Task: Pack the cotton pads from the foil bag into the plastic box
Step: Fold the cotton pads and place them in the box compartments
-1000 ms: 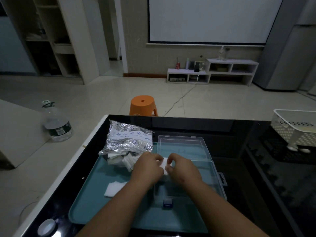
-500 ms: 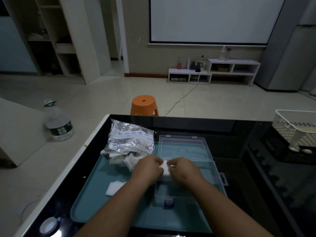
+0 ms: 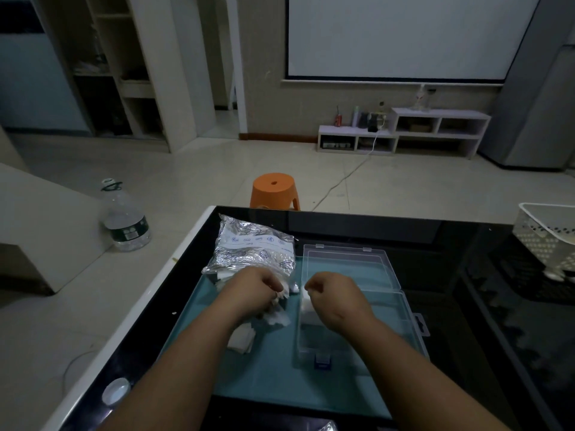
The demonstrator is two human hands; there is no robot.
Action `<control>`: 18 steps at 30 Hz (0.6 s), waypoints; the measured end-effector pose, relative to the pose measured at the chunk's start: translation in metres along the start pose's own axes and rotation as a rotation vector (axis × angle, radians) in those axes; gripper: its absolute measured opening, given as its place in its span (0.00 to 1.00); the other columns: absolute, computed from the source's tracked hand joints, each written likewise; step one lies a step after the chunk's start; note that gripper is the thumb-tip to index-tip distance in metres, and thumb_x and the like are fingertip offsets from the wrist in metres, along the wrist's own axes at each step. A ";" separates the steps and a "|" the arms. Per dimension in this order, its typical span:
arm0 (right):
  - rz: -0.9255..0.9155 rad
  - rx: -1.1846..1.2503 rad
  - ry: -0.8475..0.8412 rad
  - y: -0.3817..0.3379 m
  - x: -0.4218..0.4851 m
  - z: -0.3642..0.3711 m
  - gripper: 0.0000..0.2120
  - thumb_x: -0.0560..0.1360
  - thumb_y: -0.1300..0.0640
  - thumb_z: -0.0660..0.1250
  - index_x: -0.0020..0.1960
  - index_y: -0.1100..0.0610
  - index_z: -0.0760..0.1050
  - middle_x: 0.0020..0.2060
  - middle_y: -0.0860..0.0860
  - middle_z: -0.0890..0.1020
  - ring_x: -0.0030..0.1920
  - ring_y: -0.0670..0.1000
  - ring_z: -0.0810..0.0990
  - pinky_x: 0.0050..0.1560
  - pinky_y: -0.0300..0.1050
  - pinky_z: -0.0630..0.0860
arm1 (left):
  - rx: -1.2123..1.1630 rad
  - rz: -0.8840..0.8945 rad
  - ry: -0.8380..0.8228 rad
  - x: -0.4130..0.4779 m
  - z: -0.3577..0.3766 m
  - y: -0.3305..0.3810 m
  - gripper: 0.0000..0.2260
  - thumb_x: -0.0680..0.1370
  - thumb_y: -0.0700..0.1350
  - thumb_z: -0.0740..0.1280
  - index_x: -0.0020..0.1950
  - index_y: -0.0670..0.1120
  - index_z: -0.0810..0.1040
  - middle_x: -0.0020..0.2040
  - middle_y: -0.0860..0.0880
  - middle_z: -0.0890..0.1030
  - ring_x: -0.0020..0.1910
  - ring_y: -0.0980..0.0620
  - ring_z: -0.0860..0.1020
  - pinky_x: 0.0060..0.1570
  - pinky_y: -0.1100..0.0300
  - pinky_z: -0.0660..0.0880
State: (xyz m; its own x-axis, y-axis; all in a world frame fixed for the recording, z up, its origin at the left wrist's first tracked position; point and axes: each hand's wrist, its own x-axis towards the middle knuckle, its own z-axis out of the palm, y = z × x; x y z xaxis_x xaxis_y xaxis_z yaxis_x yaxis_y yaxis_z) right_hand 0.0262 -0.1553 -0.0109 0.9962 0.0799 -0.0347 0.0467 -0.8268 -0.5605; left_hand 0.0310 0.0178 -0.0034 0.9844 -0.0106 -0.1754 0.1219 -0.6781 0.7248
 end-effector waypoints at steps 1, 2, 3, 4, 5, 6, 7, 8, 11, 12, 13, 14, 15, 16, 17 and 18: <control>-0.005 0.009 -0.004 -0.003 0.000 0.002 0.13 0.79 0.57 0.61 0.58 0.51 0.81 0.55 0.50 0.83 0.56 0.52 0.80 0.57 0.46 0.76 | 0.019 -0.002 0.009 -0.001 -0.003 -0.004 0.15 0.73 0.33 0.63 0.35 0.51 0.80 0.38 0.47 0.83 0.35 0.47 0.81 0.36 0.56 0.78; -0.007 0.015 -0.009 -0.005 0.000 0.004 0.12 0.78 0.57 0.62 0.57 0.51 0.81 0.55 0.50 0.83 0.55 0.53 0.80 0.57 0.47 0.76 | 0.034 -0.004 0.013 -0.002 -0.005 -0.007 0.15 0.72 0.33 0.63 0.35 0.51 0.80 0.36 0.49 0.82 0.35 0.48 0.80 0.36 0.57 0.77; -0.011 0.011 -0.011 -0.008 -0.001 0.006 0.12 0.78 0.56 0.62 0.57 0.51 0.81 0.54 0.51 0.84 0.55 0.53 0.80 0.57 0.47 0.76 | 0.058 -0.003 0.017 -0.003 -0.008 -0.010 0.15 0.72 0.33 0.63 0.34 0.52 0.80 0.36 0.51 0.81 0.36 0.50 0.79 0.37 0.58 0.76; -0.019 0.005 -0.011 -0.011 -0.001 0.008 0.11 0.78 0.56 0.63 0.56 0.51 0.81 0.53 0.51 0.84 0.54 0.53 0.80 0.56 0.47 0.77 | 0.092 -0.001 0.023 -0.003 -0.011 -0.012 0.16 0.72 0.33 0.63 0.34 0.52 0.80 0.37 0.53 0.81 0.38 0.51 0.79 0.40 0.59 0.76; -0.026 0.003 -0.015 -0.014 -0.002 0.010 0.11 0.77 0.56 0.64 0.56 0.51 0.81 0.53 0.51 0.84 0.54 0.53 0.80 0.55 0.47 0.77 | 0.144 0.006 0.029 -0.004 -0.014 -0.015 0.16 0.72 0.34 0.63 0.34 0.53 0.80 0.39 0.53 0.82 0.41 0.52 0.80 0.43 0.59 0.77; -0.033 -0.003 -0.022 -0.015 -0.003 0.012 0.11 0.77 0.56 0.64 0.56 0.51 0.81 0.52 0.51 0.84 0.53 0.52 0.80 0.55 0.47 0.77 | 0.188 0.010 0.032 -0.003 -0.015 -0.016 0.16 0.72 0.34 0.63 0.35 0.54 0.81 0.42 0.53 0.84 0.44 0.52 0.80 0.46 0.58 0.78; -0.045 -0.016 -0.037 -0.022 -0.003 0.017 0.11 0.75 0.57 0.65 0.56 0.51 0.81 0.52 0.51 0.84 0.53 0.52 0.80 0.55 0.47 0.77 | 0.227 0.007 0.037 -0.006 -0.021 -0.021 0.15 0.72 0.35 0.64 0.36 0.54 0.82 0.44 0.52 0.85 0.45 0.52 0.81 0.49 0.57 0.78; -0.047 -0.031 -0.046 -0.024 -0.003 0.019 0.12 0.74 0.58 0.66 0.56 0.51 0.81 0.51 0.50 0.84 0.52 0.52 0.80 0.54 0.46 0.78 | 0.267 0.010 0.029 -0.007 -0.023 -0.022 0.14 0.72 0.35 0.64 0.37 0.53 0.84 0.45 0.52 0.85 0.46 0.52 0.81 0.50 0.56 0.78; -0.047 -0.087 -0.048 -0.027 -0.001 0.027 0.14 0.70 0.59 0.68 0.54 0.49 0.80 0.48 0.49 0.83 0.50 0.52 0.80 0.49 0.45 0.78 | 0.418 0.007 -0.011 -0.012 -0.026 -0.025 0.11 0.73 0.36 0.64 0.39 0.51 0.81 0.48 0.50 0.84 0.46 0.50 0.79 0.43 0.61 0.74; -0.049 -0.102 -0.036 -0.029 0.000 0.030 0.14 0.69 0.59 0.69 0.54 0.49 0.80 0.48 0.49 0.83 0.50 0.52 0.80 0.48 0.44 0.78 | 0.460 0.011 -0.017 -0.013 -0.029 -0.027 0.11 0.73 0.36 0.64 0.39 0.51 0.80 0.49 0.50 0.83 0.45 0.50 0.78 0.41 0.61 0.72; -0.052 -0.112 -0.019 -0.030 0.000 0.033 0.14 0.69 0.59 0.70 0.54 0.49 0.80 0.48 0.49 0.83 0.50 0.52 0.80 0.48 0.44 0.77 | 0.493 0.015 -0.026 -0.015 -0.031 -0.030 0.11 0.72 0.36 0.64 0.42 0.51 0.81 0.50 0.50 0.83 0.46 0.50 0.79 0.42 0.61 0.72; -0.057 -0.112 -0.001 -0.031 0.001 0.035 0.14 0.69 0.58 0.70 0.54 0.49 0.80 0.48 0.49 0.83 0.50 0.52 0.80 0.48 0.44 0.77 | 0.518 0.014 -0.038 -0.015 -0.032 -0.033 0.12 0.72 0.37 0.64 0.45 0.51 0.83 0.51 0.51 0.83 0.48 0.50 0.79 0.44 0.60 0.74; -0.065 -0.108 0.018 -0.032 0.001 0.037 0.13 0.69 0.57 0.70 0.54 0.49 0.80 0.48 0.49 0.83 0.50 0.53 0.80 0.49 0.45 0.78 | 0.541 0.012 -0.052 -0.015 -0.033 -0.036 0.13 0.72 0.37 0.65 0.49 0.53 0.83 0.53 0.52 0.83 0.51 0.50 0.80 0.47 0.60 0.75; -0.076 -0.102 0.039 -0.034 0.001 0.038 0.13 0.69 0.55 0.70 0.53 0.49 0.80 0.47 0.49 0.83 0.50 0.53 0.80 0.49 0.45 0.78 | 0.568 0.013 -0.070 -0.015 -0.034 -0.039 0.14 0.72 0.38 0.66 0.51 0.54 0.83 0.54 0.52 0.82 0.52 0.50 0.80 0.48 0.59 0.75; -0.089 -0.096 0.056 -0.035 0.001 0.040 0.12 0.69 0.53 0.71 0.53 0.49 0.80 0.47 0.49 0.83 0.50 0.53 0.80 0.50 0.46 0.78 | 0.589 0.014 -0.084 -0.016 -0.034 -0.041 0.14 0.71 0.39 0.67 0.52 0.55 0.82 0.55 0.52 0.82 0.52 0.50 0.79 0.48 0.59 0.75; -0.105 -0.090 0.072 -0.037 0.001 0.041 0.13 0.70 0.51 0.71 0.54 0.48 0.80 0.47 0.49 0.83 0.50 0.52 0.80 0.50 0.46 0.77 | 0.603 0.015 -0.096 -0.017 -0.034 -0.044 0.15 0.71 0.40 0.68 0.53 0.56 0.81 0.55 0.53 0.81 0.53 0.51 0.79 0.47 0.60 0.74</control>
State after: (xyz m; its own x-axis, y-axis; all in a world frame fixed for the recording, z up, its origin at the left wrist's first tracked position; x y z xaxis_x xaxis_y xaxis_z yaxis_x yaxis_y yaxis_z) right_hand 0.0224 -0.1017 -0.0244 0.9880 0.1311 0.0818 0.1544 -0.8625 -0.4818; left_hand 0.0135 0.0728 -0.0095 0.9663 -0.0701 -0.2476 -0.0123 -0.9737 0.2274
